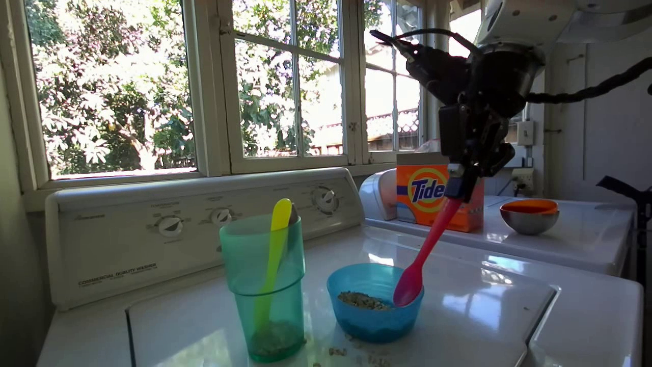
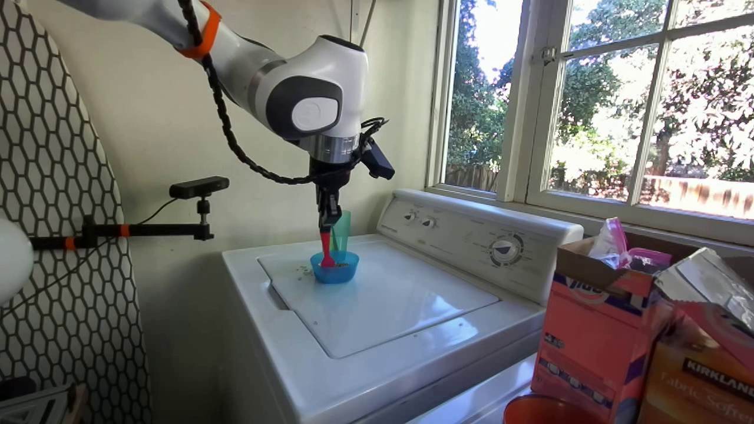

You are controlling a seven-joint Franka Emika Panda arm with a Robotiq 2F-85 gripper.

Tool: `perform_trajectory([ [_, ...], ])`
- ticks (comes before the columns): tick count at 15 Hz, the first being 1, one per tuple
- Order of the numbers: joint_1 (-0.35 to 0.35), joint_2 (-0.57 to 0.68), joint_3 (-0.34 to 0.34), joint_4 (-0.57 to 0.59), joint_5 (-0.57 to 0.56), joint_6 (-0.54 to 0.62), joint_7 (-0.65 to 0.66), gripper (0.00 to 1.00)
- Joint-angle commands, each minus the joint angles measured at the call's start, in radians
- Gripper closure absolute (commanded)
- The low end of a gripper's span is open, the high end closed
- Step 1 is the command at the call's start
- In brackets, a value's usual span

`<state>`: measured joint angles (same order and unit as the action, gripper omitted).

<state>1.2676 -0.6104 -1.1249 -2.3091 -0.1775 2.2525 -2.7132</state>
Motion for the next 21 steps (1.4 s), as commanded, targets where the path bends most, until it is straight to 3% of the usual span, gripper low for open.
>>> perform_trajectory([
  [1, -0.045, 0.057, 0.037, -0.005, 0.067, 0.008, -0.042, 0.89],
  [4, -0.059, 0.086, 0.053, -0.005, 0.075, 0.008, -0.044, 0.89],
  [5, -0.061, 0.089, 0.054, -0.005, 0.075, 0.008, -0.044, 0.97],
  [6, -0.055, 0.089, 0.051, -0.007, 0.078, 0.015, -0.044, 0.97],
  [12, 0.024, 0.063, -0.003, -0.004, 0.058, 0.025, -0.037, 0.97],
  [16, 0.09, -0.001, -0.074, -0.013, 0.034, 0.086, -0.037, 0.97],
  [21, 0.118, -0.08, -0.155, 0.0, 0.027, 0.136, -0.036, 0.97],
])
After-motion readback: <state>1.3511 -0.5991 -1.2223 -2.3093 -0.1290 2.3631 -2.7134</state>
